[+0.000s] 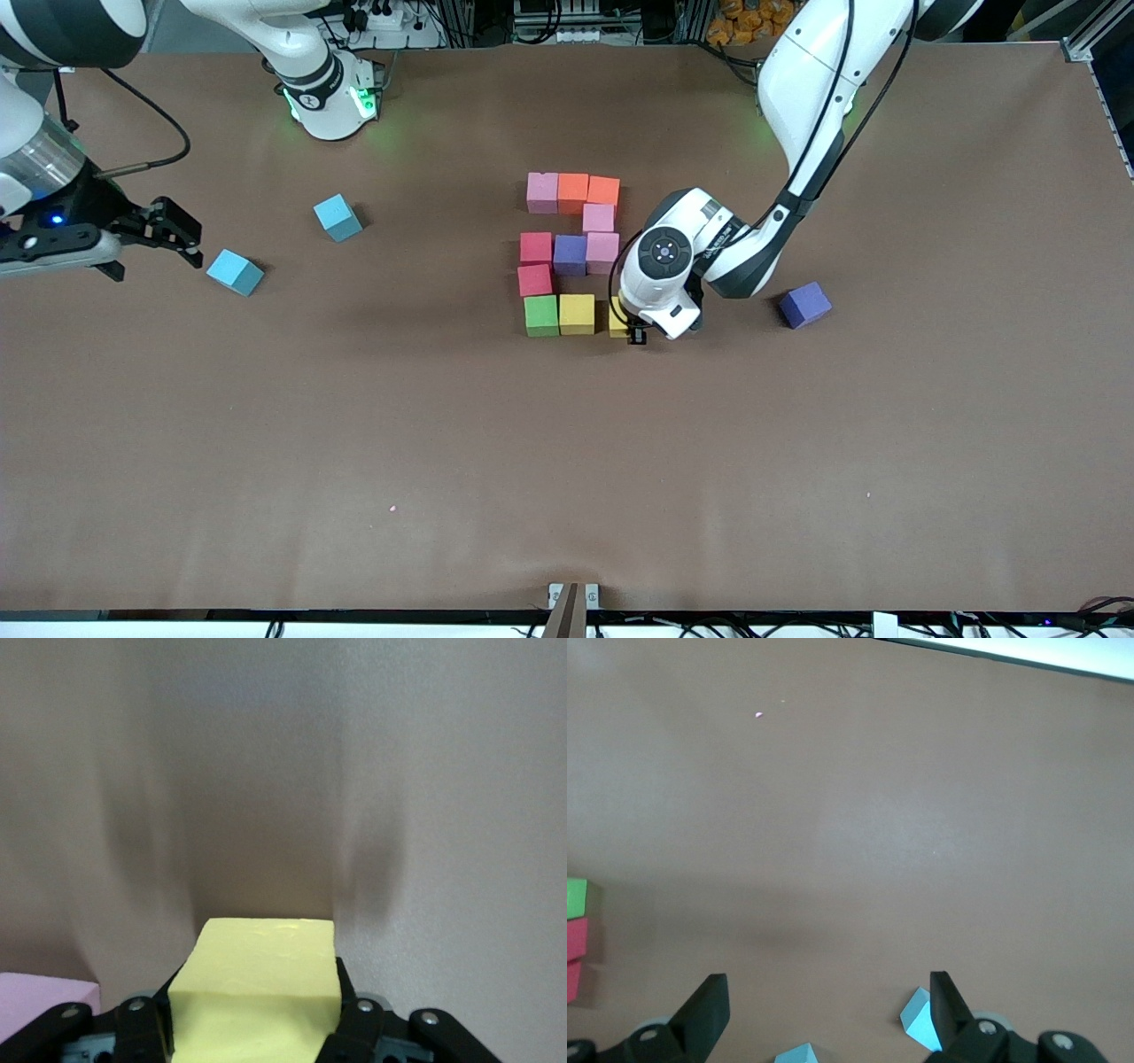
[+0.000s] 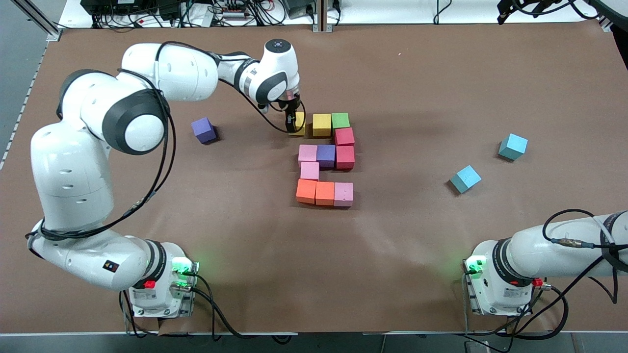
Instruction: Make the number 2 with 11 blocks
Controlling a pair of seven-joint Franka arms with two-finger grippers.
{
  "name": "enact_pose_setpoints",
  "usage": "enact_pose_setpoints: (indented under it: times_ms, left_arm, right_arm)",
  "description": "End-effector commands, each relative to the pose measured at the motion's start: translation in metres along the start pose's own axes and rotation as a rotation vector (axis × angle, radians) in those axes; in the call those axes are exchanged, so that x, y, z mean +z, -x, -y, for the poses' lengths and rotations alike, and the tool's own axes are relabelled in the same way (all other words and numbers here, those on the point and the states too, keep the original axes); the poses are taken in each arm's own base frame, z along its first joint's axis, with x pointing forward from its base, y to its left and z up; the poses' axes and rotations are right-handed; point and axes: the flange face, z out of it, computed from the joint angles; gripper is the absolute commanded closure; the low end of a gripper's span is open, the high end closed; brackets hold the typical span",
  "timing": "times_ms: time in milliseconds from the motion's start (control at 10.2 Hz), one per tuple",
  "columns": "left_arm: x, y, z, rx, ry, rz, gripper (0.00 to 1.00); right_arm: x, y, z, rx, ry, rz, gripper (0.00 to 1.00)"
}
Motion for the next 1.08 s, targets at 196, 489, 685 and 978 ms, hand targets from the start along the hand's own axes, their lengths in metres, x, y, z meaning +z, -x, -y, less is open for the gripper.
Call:
enact_pose_setpoints:
  times_ms: [196,489,685,978]
  left_arm:
    - [0.002,0.009,-0.008,-0.018,0.031,-0.004,0.51]
    - [0.004,0.017,-0.003,-0.006,0.028,-0.002,0.51]
    - [-0.001,0.026,-0.005,-0.006,0.037,0.013,0.51]
    - [0.005,0.035,-0.001,-0.01,0.033,0.013,0.51]
  right_arm:
    - [-0.041,-0.001,-0.031,0.073,0.018,0.005,0.0]
    - [-0.054,0.001,-0.063,0.13,0.0,-0.026,0.0]
    - [-0.056,-0.004,-0.064,0.134,-0.017,-0.036,0.0]
    - [-0.049,-0.006,-0.059,0.127,-0.021,-0.018,0.0]
